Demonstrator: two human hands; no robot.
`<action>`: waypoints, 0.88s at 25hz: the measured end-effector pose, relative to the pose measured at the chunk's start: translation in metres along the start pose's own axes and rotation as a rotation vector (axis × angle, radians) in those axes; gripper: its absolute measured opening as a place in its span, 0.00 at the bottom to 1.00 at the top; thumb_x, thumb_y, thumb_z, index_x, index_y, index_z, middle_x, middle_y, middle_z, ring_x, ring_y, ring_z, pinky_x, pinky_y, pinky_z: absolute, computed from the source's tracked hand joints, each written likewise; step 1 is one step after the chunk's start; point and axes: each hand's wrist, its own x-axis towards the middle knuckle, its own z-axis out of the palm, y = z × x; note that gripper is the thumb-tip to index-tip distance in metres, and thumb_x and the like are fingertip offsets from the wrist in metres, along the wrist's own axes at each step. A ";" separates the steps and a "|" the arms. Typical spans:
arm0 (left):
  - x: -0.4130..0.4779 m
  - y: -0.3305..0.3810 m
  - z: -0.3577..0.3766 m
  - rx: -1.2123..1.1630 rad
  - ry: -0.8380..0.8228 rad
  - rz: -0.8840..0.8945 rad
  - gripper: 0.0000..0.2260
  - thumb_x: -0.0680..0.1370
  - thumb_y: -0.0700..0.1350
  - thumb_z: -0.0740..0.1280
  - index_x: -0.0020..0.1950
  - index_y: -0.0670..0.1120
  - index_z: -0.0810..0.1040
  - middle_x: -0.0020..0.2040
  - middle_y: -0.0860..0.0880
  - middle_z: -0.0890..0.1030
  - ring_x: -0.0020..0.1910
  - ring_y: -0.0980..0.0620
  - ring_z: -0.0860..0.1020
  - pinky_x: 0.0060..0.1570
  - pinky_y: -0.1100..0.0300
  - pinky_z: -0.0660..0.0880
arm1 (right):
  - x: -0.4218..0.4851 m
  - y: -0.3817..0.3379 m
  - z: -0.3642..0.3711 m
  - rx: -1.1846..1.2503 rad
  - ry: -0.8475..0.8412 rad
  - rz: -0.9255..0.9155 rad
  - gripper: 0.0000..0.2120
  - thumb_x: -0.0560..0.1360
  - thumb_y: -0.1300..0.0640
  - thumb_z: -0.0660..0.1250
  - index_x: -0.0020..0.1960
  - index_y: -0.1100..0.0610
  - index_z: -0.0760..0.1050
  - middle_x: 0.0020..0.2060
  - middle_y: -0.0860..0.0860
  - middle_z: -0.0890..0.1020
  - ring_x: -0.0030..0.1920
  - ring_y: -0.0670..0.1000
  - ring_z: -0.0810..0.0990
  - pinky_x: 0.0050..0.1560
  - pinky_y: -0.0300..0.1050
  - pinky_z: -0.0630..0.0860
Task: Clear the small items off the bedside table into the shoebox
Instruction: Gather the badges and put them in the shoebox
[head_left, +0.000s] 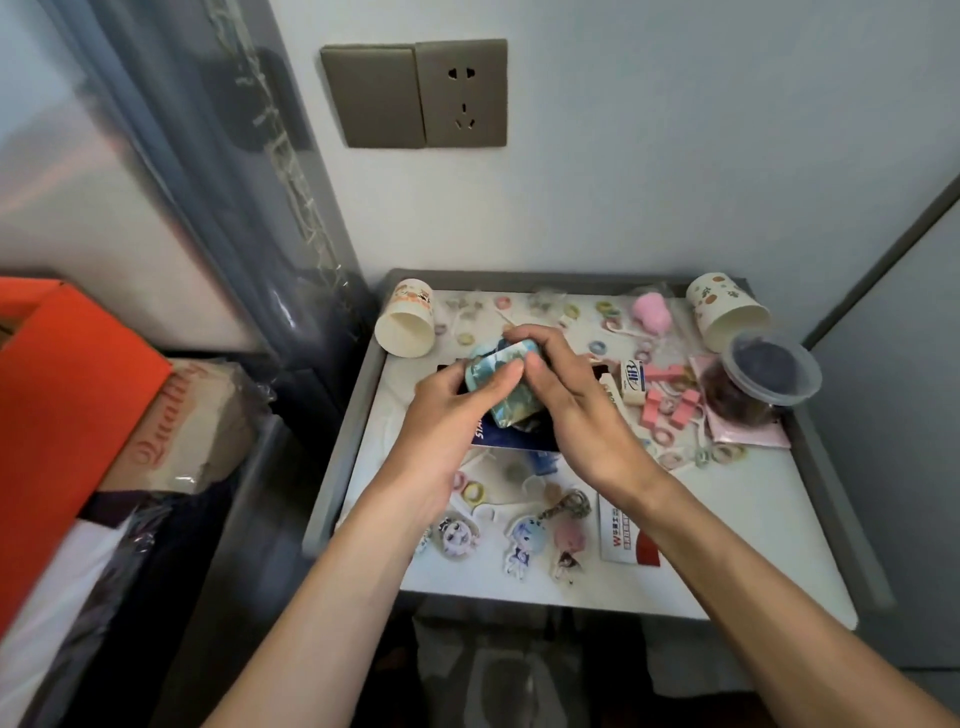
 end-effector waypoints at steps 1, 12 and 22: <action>0.001 -0.001 0.000 0.018 0.012 0.009 0.14 0.75 0.53 0.74 0.56 0.47 0.84 0.51 0.45 0.86 0.53 0.44 0.84 0.62 0.39 0.75 | -0.002 0.000 -0.002 0.007 0.015 0.009 0.13 0.84 0.50 0.54 0.65 0.46 0.72 0.59 0.43 0.77 0.64 0.51 0.72 0.68 0.53 0.67; -0.002 -0.008 -0.003 -0.036 0.075 -0.044 0.20 0.71 0.63 0.71 0.54 0.51 0.83 0.51 0.51 0.86 0.57 0.45 0.82 0.64 0.38 0.71 | -0.091 0.042 -0.044 -0.992 -0.159 0.352 0.28 0.67 0.40 0.74 0.64 0.47 0.71 0.58 0.47 0.73 0.60 0.50 0.71 0.59 0.45 0.68; -0.011 -0.014 -0.007 -0.034 0.105 -0.009 0.14 0.78 0.56 0.69 0.53 0.47 0.83 0.48 0.49 0.87 0.53 0.46 0.84 0.53 0.53 0.75 | -0.086 0.039 -0.039 -0.670 0.055 0.243 0.21 0.70 0.56 0.76 0.57 0.50 0.70 0.51 0.49 0.80 0.44 0.48 0.76 0.44 0.41 0.71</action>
